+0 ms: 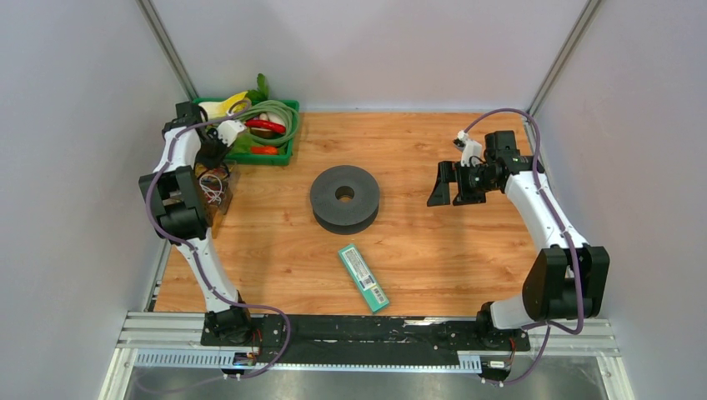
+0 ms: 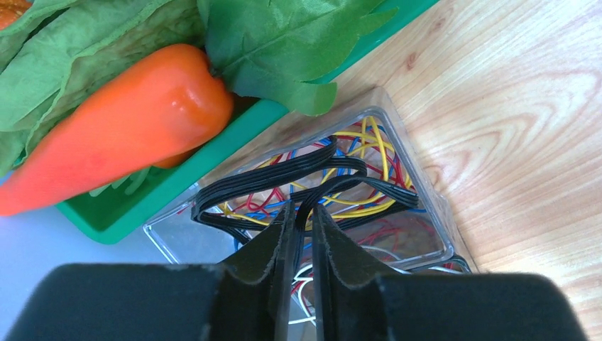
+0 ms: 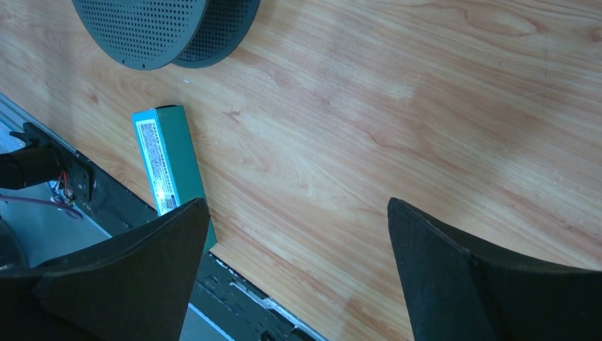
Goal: Wrap the cables
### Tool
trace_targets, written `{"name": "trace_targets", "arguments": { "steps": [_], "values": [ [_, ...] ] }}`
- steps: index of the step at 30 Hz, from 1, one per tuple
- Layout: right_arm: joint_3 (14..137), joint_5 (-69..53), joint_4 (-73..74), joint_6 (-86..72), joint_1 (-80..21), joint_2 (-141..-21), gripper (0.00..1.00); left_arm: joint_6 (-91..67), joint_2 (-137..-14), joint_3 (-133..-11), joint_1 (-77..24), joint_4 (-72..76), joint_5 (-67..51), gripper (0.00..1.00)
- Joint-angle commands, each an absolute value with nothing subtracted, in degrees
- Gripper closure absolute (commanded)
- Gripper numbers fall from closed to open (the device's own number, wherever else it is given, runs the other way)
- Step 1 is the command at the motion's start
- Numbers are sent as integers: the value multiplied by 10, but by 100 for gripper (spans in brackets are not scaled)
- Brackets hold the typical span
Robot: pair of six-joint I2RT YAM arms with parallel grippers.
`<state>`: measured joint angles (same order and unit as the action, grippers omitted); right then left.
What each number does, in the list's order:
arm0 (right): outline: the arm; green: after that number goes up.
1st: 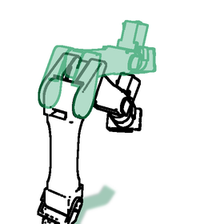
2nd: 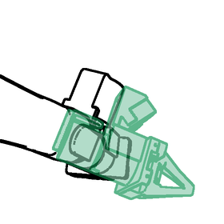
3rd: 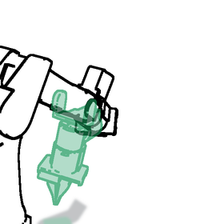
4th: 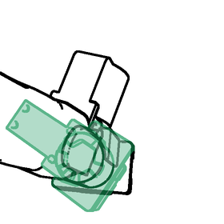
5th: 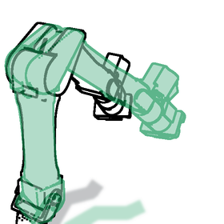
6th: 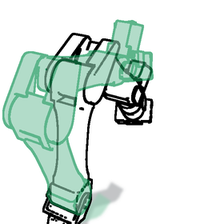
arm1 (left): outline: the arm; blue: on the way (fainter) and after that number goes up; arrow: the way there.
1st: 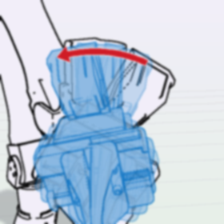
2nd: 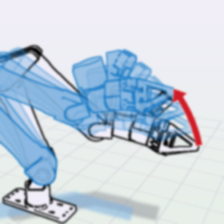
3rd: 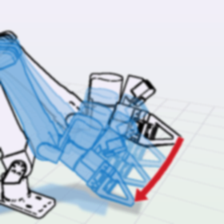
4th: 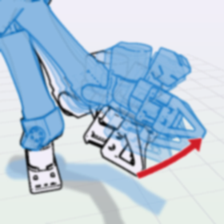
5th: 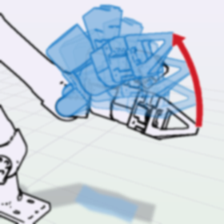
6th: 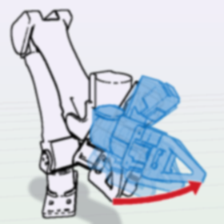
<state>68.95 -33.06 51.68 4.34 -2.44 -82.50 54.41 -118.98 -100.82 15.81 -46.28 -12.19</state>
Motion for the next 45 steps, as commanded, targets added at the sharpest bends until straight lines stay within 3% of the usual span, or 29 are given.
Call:
{"name": "trace_targets", "arguments": {
  "steps": [1, 8, 23, 45],
  "values": [
    [711, -339, 516, 45, -25, -830, 0, 554, -1180, -1002, 156, -441, -121, 82],
    [709, -340, 517, 46, -25, -825, 0, 532, -1158, -990, 156, -427, -109, 100],
    [711, -346, 520, 47, -25, -802, 0, 347, -963, -931, 158, -362, -2, 100],
    [715, -367, 522, 44, -25, -773, 0, 158, -837, -1056, 160, -388, 28, 100]
  ]
}}
